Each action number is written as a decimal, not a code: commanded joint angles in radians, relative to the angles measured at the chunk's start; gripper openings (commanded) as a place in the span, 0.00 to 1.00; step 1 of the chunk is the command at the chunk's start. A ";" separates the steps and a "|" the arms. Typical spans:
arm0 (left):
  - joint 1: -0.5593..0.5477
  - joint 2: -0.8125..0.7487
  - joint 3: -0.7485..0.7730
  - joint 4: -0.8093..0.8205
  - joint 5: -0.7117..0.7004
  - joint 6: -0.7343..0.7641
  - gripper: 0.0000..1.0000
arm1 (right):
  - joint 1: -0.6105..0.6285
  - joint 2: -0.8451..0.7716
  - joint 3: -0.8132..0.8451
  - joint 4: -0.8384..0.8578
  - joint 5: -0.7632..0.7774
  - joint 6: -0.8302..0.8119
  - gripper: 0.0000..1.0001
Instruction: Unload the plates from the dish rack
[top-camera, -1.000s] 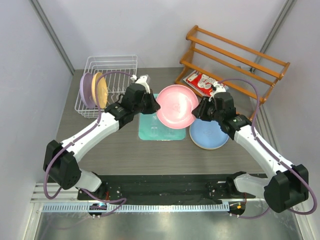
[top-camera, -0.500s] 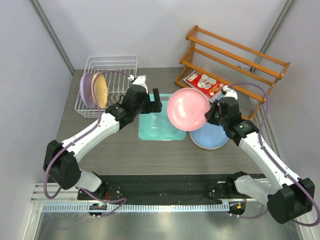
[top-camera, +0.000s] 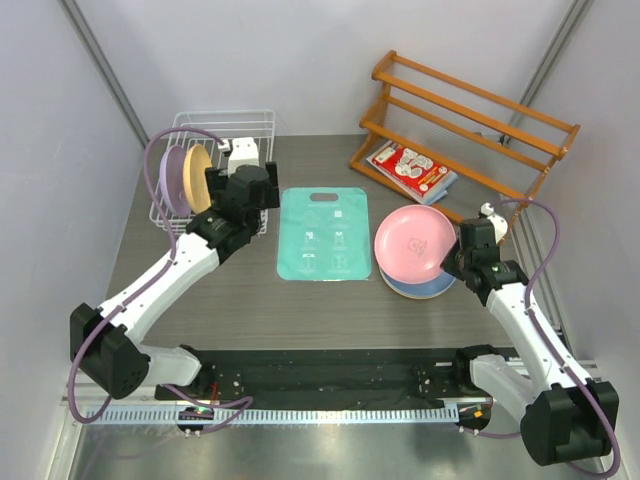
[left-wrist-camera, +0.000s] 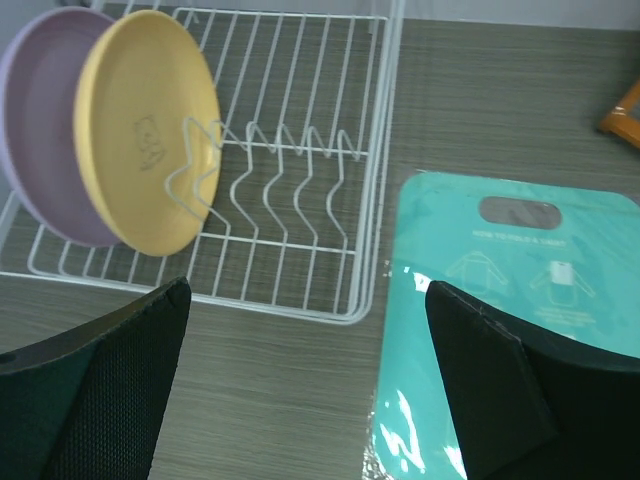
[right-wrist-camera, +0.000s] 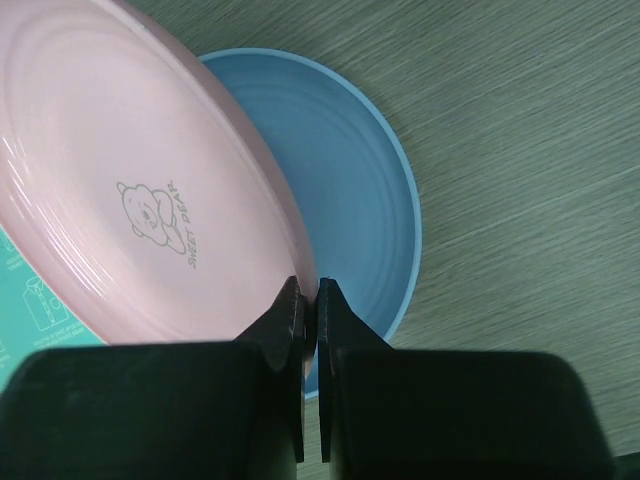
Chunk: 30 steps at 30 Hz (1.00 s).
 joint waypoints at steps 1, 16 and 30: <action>0.041 -0.012 -0.009 0.036 -0.071 0.041 1.00 | -0.003 -0.017 0.001 0.037 0.009 0.038 0.01; 0.156 -0.037 -0.012 0.031 -0.003 0.032 0.99 | -0.004 -0.017 -0.030 0.034 0.037 0.027 0.26; 0.304 -0.021 -0.021 0.057 0.052 0.044 1.00 | -0.004 -0.103 0.107 -0.040 0.141 -0.042 0.79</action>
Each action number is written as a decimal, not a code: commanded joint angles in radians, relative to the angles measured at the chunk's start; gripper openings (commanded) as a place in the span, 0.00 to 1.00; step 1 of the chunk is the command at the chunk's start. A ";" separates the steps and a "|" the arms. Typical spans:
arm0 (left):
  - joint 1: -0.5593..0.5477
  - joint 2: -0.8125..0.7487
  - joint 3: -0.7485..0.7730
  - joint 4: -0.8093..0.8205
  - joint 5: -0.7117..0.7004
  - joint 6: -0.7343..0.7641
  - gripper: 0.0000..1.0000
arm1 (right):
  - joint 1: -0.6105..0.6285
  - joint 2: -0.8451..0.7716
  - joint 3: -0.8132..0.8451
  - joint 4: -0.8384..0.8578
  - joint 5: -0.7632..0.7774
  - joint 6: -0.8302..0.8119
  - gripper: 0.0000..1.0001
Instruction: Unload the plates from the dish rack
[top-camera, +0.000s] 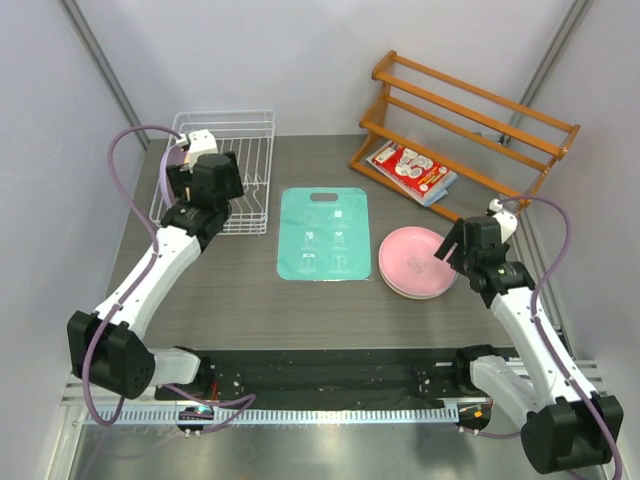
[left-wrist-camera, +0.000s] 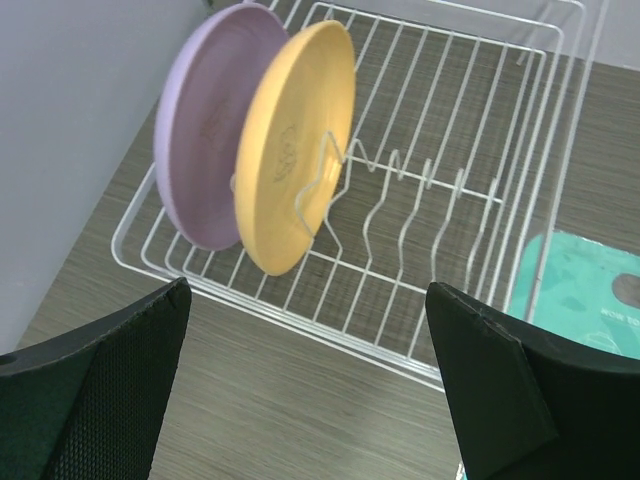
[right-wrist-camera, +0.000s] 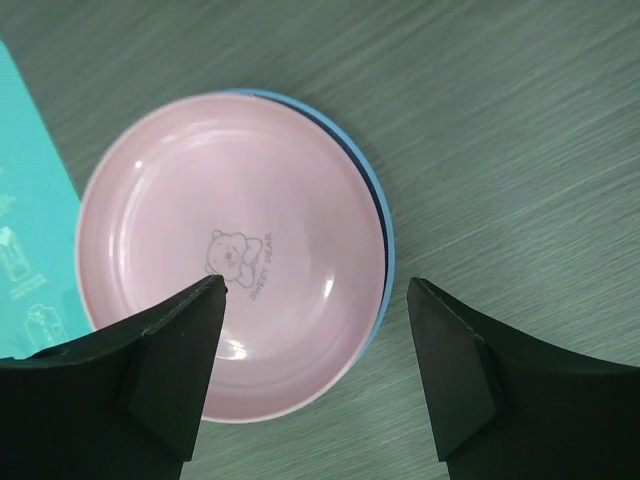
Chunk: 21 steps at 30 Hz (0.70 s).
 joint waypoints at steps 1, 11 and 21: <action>0.066 -0.006 -0.008 0.073 0.024 0.024 0.99 | -0.002 -0.078 0.090 -0.005 0.068 -0.042 0.80; 0.135 0.171 0.038 0.203 -0.039 0.096 0.93 | -0.002 -0.001 0.107 0.035 0.034 -0.057 0.81; 0.146 0.336 0.073 0.364 -0.194 0.199 0.85 | -0.002 0.054 0.093 0.076 0.024 -0.069 0.82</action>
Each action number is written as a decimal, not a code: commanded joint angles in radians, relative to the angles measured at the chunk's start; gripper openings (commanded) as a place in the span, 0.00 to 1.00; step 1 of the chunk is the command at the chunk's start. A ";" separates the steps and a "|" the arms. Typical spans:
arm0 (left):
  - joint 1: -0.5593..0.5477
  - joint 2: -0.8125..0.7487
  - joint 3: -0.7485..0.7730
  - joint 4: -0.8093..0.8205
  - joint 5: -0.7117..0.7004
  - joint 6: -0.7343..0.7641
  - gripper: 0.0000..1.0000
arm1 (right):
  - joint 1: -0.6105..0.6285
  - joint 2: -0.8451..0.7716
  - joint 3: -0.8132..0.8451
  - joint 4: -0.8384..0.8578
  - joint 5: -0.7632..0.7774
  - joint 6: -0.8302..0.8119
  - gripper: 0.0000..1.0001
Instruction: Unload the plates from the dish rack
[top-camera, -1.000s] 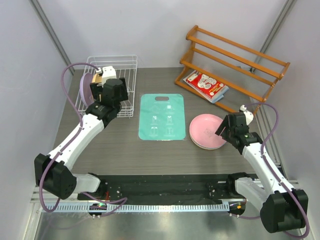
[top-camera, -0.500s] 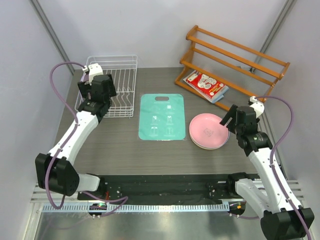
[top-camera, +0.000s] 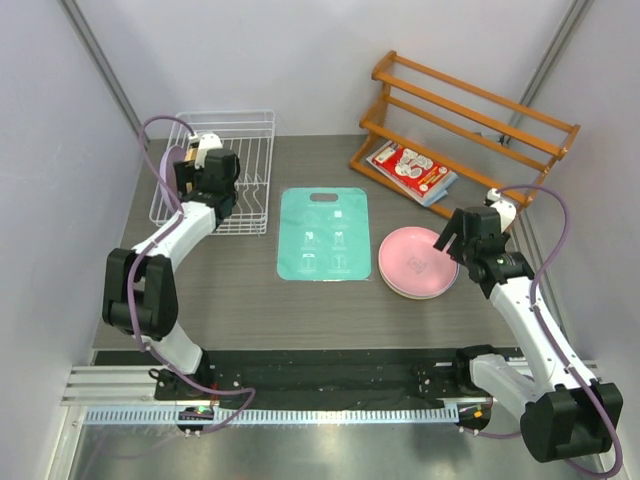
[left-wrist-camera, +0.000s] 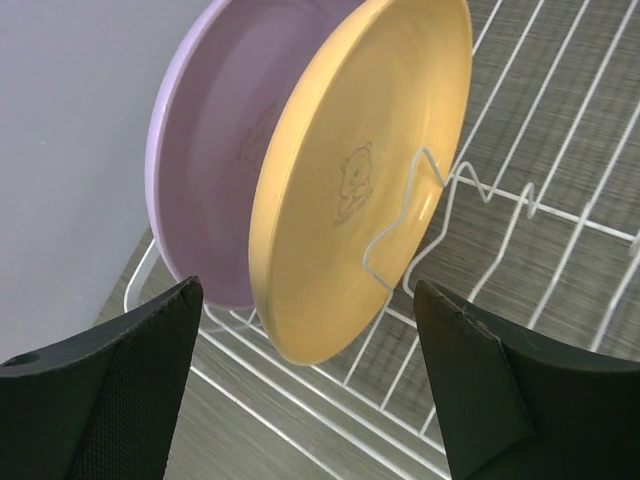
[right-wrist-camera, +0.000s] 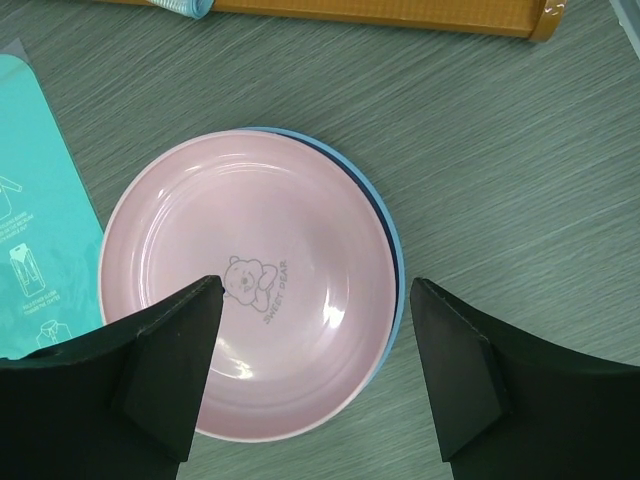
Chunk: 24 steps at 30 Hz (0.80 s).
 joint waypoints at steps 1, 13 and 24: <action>0.013 0.022 0.060 0.139 -0.105 0.051 0.84 | -0.002 0.011 0.016 0.054 0.004 -0.022 0.82; 0.050 0.053 0.070 0.107 -0.067 0.037 0.29 | -0.003 0.052 -0.004 0.075 -0.022 -0.017 0.82; 0.056 0.025 0.061 0.094 -0.096 0.043 0.00 | 0.000 0.049 -0.014 0.083 -0.038 -0.019 0.82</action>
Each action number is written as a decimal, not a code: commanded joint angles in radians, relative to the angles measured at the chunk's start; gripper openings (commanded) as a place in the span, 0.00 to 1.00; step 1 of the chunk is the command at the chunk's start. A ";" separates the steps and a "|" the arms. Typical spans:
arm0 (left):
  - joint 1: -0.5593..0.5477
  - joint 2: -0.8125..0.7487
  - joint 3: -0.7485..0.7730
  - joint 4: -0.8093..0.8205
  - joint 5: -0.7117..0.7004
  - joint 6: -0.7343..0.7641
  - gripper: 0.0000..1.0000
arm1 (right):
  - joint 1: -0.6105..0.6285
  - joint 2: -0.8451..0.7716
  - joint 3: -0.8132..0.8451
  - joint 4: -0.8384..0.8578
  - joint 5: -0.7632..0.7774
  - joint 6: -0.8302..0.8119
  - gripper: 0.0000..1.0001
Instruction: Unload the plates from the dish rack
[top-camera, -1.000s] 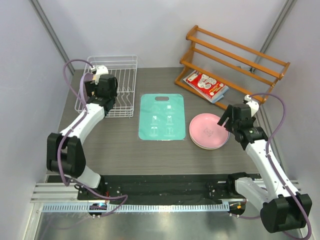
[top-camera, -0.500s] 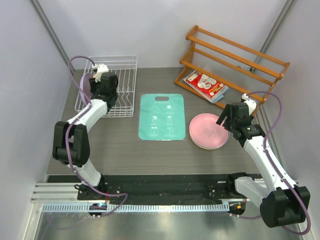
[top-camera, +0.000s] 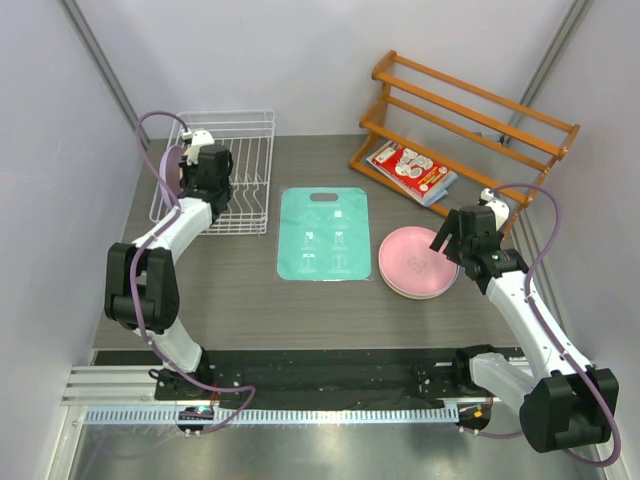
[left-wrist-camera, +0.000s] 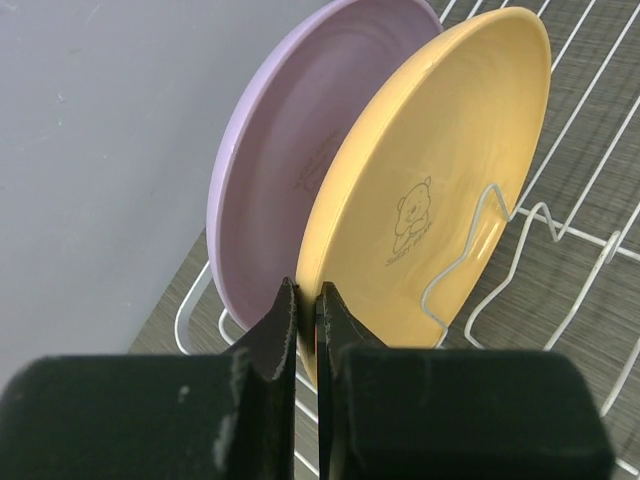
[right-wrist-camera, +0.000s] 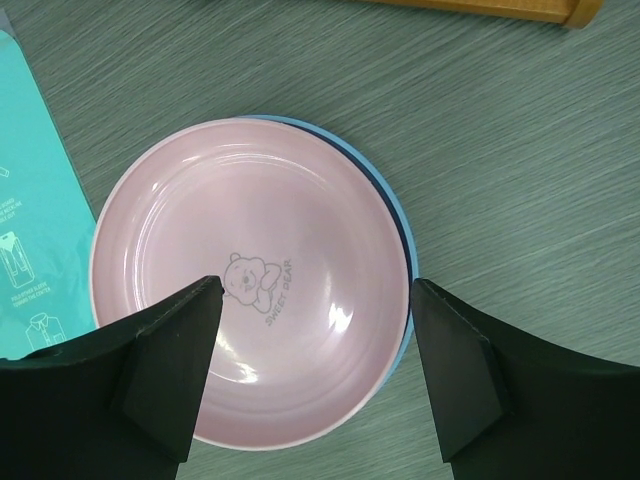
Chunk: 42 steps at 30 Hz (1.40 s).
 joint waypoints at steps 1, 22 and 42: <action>0.005 -0.036 0.031 0.041 -0.031 -0.035 0.00 | -0.003 -0.004 0.004 0.039 -0.008 -0.007 0.82; -0.010 -0.231 0.032 0.007 -0.112 0.043 0.00 | -0.003 -0.032 -0.010 0.044 -0.041 -0.001 0.82; -0.022 -0.139 0.005 -0.008 -0.152 0.056 0.00 | -0.002 -0.058 -0.022 0.038 -0.058 0.002 0.82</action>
